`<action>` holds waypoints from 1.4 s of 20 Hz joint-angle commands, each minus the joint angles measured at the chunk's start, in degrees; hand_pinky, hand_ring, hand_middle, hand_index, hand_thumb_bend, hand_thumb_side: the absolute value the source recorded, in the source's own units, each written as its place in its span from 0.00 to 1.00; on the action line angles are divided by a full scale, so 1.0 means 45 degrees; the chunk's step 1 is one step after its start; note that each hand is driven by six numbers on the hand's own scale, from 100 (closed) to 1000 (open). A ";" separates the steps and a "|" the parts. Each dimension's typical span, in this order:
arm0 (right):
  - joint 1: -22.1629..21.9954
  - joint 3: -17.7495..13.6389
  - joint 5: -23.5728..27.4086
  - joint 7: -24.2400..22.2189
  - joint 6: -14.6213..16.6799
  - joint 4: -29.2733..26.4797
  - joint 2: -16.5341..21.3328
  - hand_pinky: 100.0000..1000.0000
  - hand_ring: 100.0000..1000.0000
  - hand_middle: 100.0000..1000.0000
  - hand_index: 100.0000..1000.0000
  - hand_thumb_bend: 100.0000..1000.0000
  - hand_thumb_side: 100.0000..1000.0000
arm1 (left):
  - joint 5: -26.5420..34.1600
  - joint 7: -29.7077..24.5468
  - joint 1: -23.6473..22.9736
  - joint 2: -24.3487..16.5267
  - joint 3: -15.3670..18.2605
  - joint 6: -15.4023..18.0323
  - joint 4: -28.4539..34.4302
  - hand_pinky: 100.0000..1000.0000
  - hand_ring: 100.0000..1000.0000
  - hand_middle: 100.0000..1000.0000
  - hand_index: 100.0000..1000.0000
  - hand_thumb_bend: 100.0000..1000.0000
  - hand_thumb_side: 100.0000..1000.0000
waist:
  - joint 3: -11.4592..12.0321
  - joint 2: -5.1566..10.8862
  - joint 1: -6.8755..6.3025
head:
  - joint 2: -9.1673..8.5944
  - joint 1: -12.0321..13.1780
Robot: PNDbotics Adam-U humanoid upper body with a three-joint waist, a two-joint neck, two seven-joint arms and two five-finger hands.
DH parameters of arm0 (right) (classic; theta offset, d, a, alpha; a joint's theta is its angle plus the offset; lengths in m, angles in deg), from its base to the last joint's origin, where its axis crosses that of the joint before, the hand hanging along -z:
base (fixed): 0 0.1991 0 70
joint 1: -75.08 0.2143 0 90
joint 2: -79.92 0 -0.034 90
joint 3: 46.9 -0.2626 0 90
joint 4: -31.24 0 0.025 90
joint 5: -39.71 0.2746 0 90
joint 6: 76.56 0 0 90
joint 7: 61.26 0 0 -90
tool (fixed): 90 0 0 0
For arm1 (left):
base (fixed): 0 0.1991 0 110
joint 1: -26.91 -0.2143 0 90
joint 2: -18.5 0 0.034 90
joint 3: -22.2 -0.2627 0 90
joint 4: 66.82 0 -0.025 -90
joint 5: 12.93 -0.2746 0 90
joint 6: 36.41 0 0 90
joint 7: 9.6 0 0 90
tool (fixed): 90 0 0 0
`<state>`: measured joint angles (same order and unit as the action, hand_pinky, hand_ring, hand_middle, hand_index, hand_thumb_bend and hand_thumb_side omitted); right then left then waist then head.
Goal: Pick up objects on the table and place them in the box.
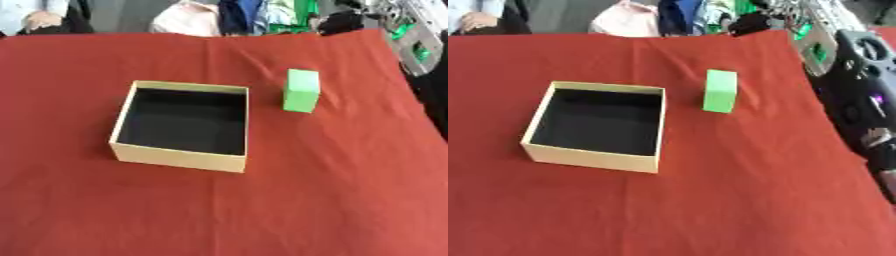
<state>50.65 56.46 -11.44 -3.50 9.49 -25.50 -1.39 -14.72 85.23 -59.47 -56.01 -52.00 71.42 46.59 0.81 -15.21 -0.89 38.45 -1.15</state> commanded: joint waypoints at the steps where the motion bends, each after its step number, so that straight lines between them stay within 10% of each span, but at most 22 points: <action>1: 0.0079 -0.0222 0.0205 -0.0653 0.0217 -0.0235 0.0515 0.93 0.88 0.92 1.00 0.00 0.73 | -0.0033 -0.0044 0.0099 -0.0105 0.0005 0.0009 0.0263 0.65 0.55 0.64 0.78 0.00 0.52 | -0.0006 0.0200 0.0135 | -0.0134 0.0049; 12: -0.0401 -0.0154 0.1575 -0.2890 0.0041 -0.1582 0.0807 0.90 0.87 0.92 1.00 0.00 0.43 | -0.0021 -0.0187 0.0115 -0.0100 -0.0015 0.0025 0.0263 0.65 0.55 0.64 0.78 0.00 0.52 | -0.0023 0.0193 0.0094 | -0.0191 0.0048; 28: -0.0914 0.0230 0.2712 -0.4279 -0.0725 -0.2595 0.0999 0.88 0.91 0.96 1.00 0.00 0.56 | -0.0015 -0.0296 0.0144 -0.0048 -0.0029 -0.0032 0.0263 0.65 0.55 0.64 0.78 0.00 0.52 | -0.0046 0.0145 0.0117 | -0.0241 0.0155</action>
<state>45.58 57.64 0.11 -22.71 6.39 -36.13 1.51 -14.73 84.12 -59.18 -56.00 -52.01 71.26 46.59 0.64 -15.26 -0.89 38.10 -0.63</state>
